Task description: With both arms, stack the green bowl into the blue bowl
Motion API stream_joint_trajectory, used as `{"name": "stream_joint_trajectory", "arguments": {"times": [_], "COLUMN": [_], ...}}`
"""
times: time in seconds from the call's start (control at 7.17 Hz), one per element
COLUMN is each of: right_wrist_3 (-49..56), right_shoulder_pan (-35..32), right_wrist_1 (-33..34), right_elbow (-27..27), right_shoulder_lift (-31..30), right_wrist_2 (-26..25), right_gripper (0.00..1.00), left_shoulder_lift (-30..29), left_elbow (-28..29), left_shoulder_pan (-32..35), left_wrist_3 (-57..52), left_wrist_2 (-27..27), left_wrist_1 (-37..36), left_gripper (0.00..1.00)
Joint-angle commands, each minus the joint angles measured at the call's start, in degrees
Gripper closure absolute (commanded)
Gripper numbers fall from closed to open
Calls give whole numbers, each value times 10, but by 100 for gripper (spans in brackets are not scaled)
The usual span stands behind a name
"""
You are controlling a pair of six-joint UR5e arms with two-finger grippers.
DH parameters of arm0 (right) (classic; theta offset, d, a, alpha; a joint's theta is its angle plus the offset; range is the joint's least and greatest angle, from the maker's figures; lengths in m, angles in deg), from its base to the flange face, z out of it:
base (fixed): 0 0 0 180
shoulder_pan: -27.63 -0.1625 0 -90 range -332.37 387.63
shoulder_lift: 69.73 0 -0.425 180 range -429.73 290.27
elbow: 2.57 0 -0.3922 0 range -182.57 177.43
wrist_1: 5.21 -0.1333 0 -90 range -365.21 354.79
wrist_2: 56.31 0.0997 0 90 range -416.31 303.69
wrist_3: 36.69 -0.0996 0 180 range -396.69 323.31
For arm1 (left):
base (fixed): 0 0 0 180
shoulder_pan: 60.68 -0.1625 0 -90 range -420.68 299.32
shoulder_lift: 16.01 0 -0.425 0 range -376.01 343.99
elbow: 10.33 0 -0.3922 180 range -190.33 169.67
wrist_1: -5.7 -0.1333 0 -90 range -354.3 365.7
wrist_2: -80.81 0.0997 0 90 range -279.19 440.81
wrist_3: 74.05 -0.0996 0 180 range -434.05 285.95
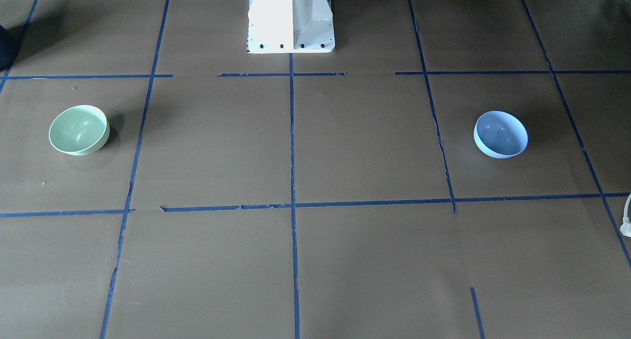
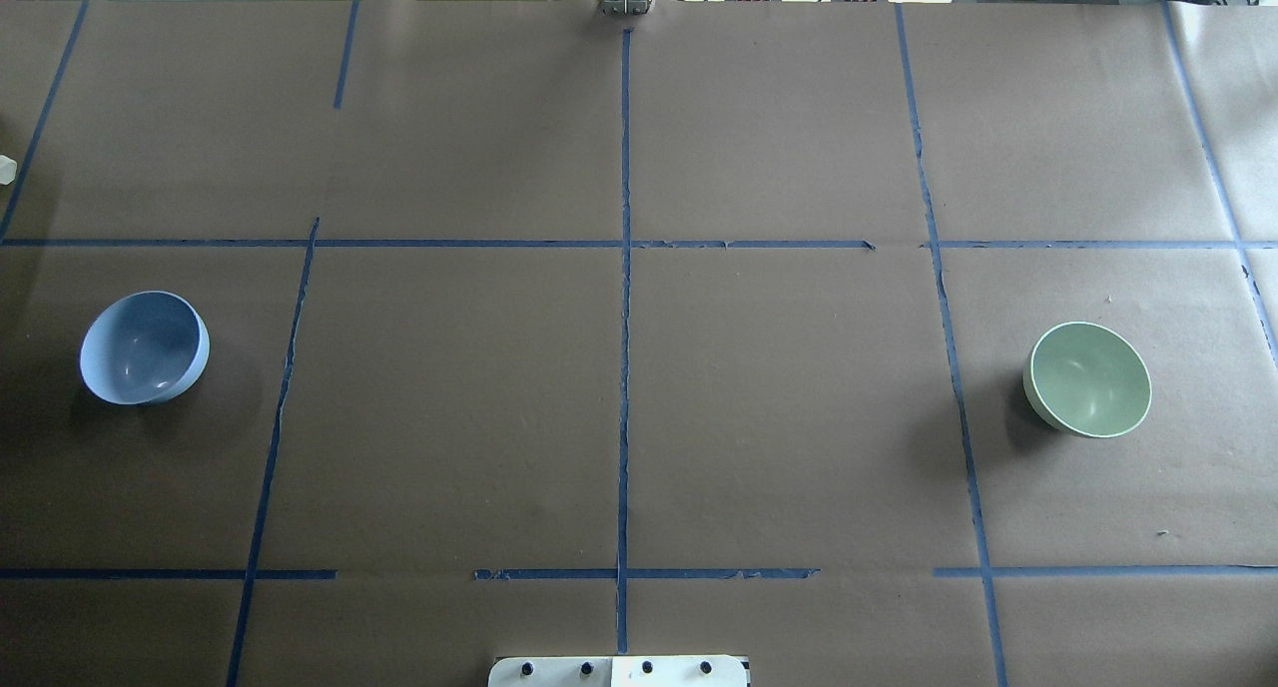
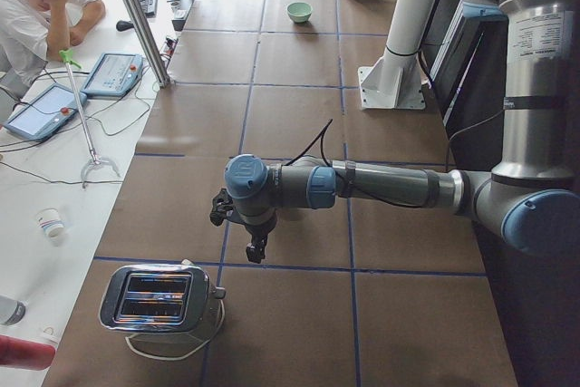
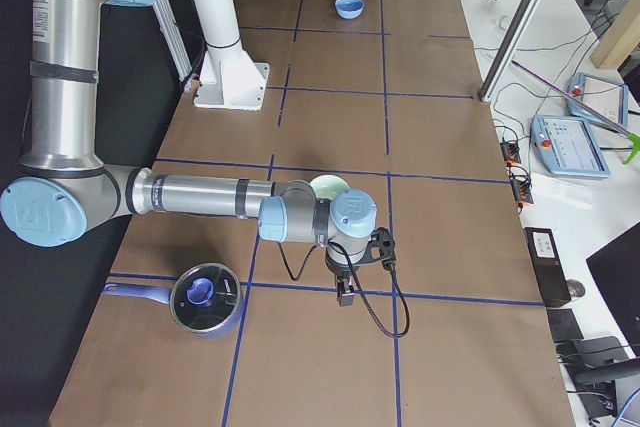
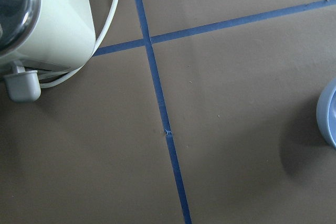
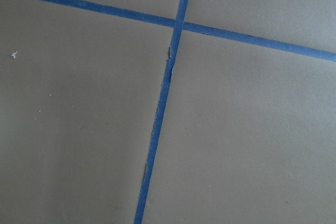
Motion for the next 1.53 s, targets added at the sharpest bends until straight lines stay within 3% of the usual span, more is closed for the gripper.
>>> {"name": "stream_joint_trajectory", "arguments": {"times": [0.0,0.7,0.84,1.12,1.26,1.4], "right_wrist_3": [-1,-8,-8,-10,-9,-42], "right_shoulder_pan": [0,0,0,2,2,25], "right_wrist_1": [0,0,1,0,-13,-41], "right_elbow": [0,-71,-51,-28,-27,-26], "right_shoulder_lift": [0,1,6,14,14,14], "right_wrist_2": [0,-4,-6,1,6,9], "right_gripper": [0,0,0,0,0,0], "left_shoulder_lift": [-1,-31,-43,-38,-36,-35], "left_elbow": [-1,-4,-4,6,4,-3], "left_shoulder_pan": [0,0,0,-2,-22,-82], "left_wrist_3": [0,3,4,5,42,144], "left_wrist_2": [2,24,23,23,17,19], "left_wrist_1": [3,4,6,83,90,108], "left_gripper": [0,0,0,0,0,0]}}
